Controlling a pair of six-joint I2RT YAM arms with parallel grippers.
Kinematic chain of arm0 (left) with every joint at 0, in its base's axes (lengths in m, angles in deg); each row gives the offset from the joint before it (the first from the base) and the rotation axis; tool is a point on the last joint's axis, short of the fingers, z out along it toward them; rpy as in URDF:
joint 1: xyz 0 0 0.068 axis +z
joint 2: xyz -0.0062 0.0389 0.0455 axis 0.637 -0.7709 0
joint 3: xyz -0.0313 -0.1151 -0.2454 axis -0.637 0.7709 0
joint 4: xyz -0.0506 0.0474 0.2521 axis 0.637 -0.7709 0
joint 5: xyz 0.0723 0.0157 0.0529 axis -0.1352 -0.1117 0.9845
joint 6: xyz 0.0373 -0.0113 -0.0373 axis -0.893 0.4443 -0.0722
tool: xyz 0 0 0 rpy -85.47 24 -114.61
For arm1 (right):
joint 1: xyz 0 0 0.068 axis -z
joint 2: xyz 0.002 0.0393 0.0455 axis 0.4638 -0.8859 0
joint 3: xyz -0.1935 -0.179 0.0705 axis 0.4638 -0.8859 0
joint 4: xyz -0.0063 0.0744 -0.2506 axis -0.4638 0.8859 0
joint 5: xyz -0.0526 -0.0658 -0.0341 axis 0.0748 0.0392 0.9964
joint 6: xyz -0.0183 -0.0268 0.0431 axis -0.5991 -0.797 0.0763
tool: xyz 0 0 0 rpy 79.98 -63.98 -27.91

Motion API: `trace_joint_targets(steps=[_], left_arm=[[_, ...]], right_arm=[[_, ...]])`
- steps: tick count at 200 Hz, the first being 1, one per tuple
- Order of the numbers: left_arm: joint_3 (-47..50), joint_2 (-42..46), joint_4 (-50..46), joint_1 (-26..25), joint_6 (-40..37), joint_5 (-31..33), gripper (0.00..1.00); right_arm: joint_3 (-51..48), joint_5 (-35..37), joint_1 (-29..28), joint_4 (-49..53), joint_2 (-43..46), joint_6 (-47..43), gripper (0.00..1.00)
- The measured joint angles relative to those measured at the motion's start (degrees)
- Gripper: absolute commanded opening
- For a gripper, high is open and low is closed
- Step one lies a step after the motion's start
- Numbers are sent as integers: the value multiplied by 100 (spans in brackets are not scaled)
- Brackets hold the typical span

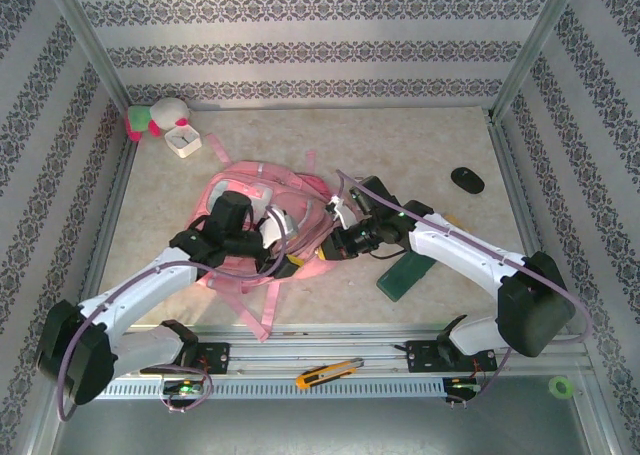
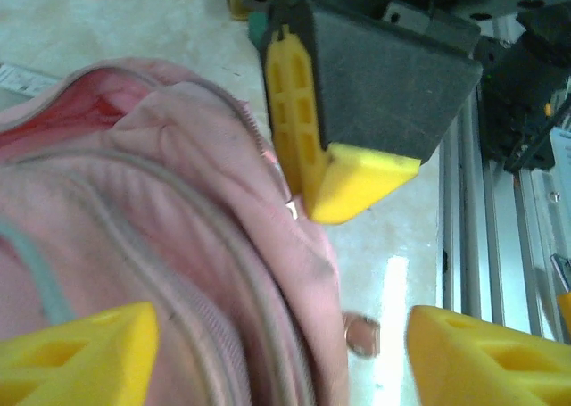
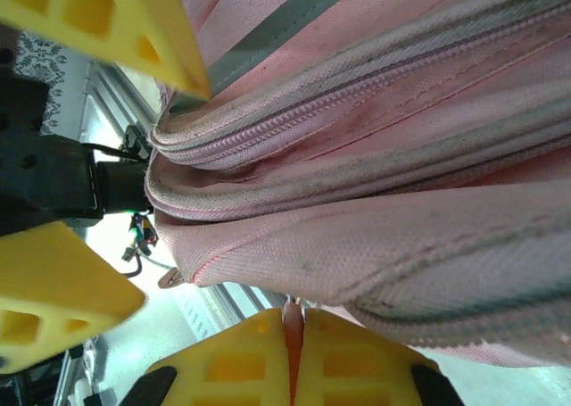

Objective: Pack the student bag

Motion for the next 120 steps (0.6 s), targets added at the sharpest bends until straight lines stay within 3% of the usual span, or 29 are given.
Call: trace_joint_targets(steps=[20,48,78,120], left_arm=[[0,-260,184,-55,-101,55,43],[11,-350,249,-55,-350,39,10],[-7,-247,-17,-79,-837,107,0],[-96,138,-813,-22,-1497,291,0]], right_arm=[[-4,-26,0,2,11,31,0],[-105,-68,46,9,70,48,0],[-282,-350,387,94,219,-17,0],[-295,-669,765,221,273,-328,0]])
